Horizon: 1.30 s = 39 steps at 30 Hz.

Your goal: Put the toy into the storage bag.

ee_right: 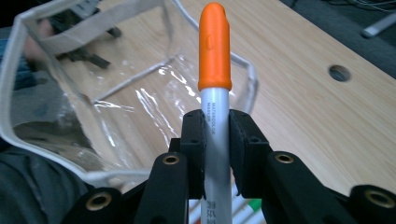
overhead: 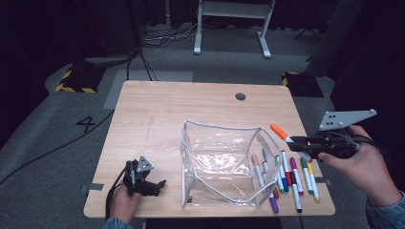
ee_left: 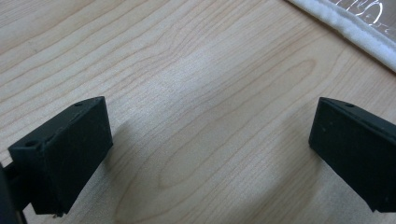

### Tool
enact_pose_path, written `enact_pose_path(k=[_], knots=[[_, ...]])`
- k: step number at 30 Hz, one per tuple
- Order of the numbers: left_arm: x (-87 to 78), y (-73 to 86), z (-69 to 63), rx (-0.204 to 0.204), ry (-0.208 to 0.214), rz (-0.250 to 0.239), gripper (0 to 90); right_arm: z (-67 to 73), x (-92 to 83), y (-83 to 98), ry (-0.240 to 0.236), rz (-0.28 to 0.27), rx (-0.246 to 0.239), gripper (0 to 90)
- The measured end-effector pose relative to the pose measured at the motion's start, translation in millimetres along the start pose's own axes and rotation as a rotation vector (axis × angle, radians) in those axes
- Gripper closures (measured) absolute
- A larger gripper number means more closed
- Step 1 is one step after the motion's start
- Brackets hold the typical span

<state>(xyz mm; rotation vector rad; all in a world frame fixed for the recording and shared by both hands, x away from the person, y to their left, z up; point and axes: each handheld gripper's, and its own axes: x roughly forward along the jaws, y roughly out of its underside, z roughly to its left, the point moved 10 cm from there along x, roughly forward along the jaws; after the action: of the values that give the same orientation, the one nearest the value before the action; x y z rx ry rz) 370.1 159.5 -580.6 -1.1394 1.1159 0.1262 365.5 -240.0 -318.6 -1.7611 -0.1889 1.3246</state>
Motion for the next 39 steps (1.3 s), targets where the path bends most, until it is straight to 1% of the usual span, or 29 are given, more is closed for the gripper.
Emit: enact_pose_path(k=[1, 4, 10, 11, 12, 13, 14, 15, 16, 17, 20, 21, 22, 23, 24, 25, 26, 28, 31, 39], knots=[[0.2, -0.2, 0.2, -0.003, -0.001, 0.0, 0.0, 5.0, 4.2, -7.1, -0.023, -0.004, -0.011, 77.0], [0.3, -0.2, 0.2, -0.005, -0.001, 0.002, 0.0, 9.5, 10.5, -14.9, -0.03, 0.008, -0.04, 77.0], [0.0, 0.0, 1.3, -0.008, -0.007, 0.004, 0.0, 23.8, 26.6, -27.7, -0.071, 0.03, -0.079, 77.0], [0.0, 0.0, 1.2, -0.01, -0.008, 0.003, 0.0, 23.8, 26.6, -27.7, -0.071, 0.03, -0.079, 77.0], [0.0, 0.0, 1.4, -0.01, -0.009, 0.003, 0.0, 26.7, 29.6, -29.7, -0.082, 0.036, -0.084, 77.0], [0.1, 0.1, 1.5, -0.019, -0.012, 0.001, 0.0, 32.8, 36.9, -33.4, -0.102, 0.046, -0.108, 77.0], [0.1, 0.1, 1.5, -0.019, -0.012, 0.001, 0.0, 35.8, 40.6, -34.7, -0.111, 0.054, -0.119, 77.0], [0.1, 0.0, 1.6, -0.022, -0.013, 0.0, 0.0, 35.8, 40.6, -34.7, -0.111, 0.054, -0.119, 77.0], [0.1, 0.0, 1.8, -0.022, -0.014, 0.0, 0.0, 39.2, 44.4, -36.1, -0.123, 0.061, -0.128, 77.0], [0.3, -0.2, 1.7, -0.026, -0.014, -0.003, 0.0, 45.6, 51.5, -39.4, -0.143, 0.073, -0.149, 77.0], [0.0, 0.1, 3.3, -0.029, -0.023, 0.0, 0.0, 55.8, 62.1, -43.9, -0.175, 0.088, -0.179, 77.0], [0.0, 0.1, 3.3, -0.029, -0.023, 0.0, 0.0, 55.8, 62.1, -43.9, -0.175, 0.088, -0.179, 77.0], [0.2, -0.1, 3.4, -0.034, -0.024, -0.003, 0.0, 59.0, 65.4, -44.9, -0.182, 0.095, -0.185, 77.0], [-0.2, 0.2, 4.1, -0.036, -0.027, 0.001, 0.0, 65.7, 72.0, -46.0, -0.198, 0.109, -0.203, 77.0], [-0.2, 0.2, 4.1, -0.036, -0.027, 0.001, 0.0, 65.7, 72.0, -46.0, -0.198, 0.109, -0.203, 77.0], [-0.1, 0.3, 4.1, -0.043, -0.029, 0.001, 0.0, 69.3, 75.0, -46.0, -0.206, 0.117, -0.207, 77.0], [-0.2, 0.2, 4.7, -0.042, -0.032, 0.001, 0.0, 76.1, 81.3, -45.9, -0.222, 0.133, -0.22, 77.0], [-0.3, 0.2, 5.4, -0.044, -0.037, 0.002, 0.0, 77.9, 83.3, -45.7, -0.225, 0.139, -0.224, 77.0], [-0.2, 0.2, 5.1, -0.05, -0.037, 0.001, 0.0, 88.1, 93.3, -42.9, -0.252, 0.171, -0.233, 77.0], [-0.1, 0.2, 5.5, -0.053, -0.038, 0.0, 0.0, 100.4, 112.8, -32.4, -0.281, 0.25, -0.268, 77.0]])
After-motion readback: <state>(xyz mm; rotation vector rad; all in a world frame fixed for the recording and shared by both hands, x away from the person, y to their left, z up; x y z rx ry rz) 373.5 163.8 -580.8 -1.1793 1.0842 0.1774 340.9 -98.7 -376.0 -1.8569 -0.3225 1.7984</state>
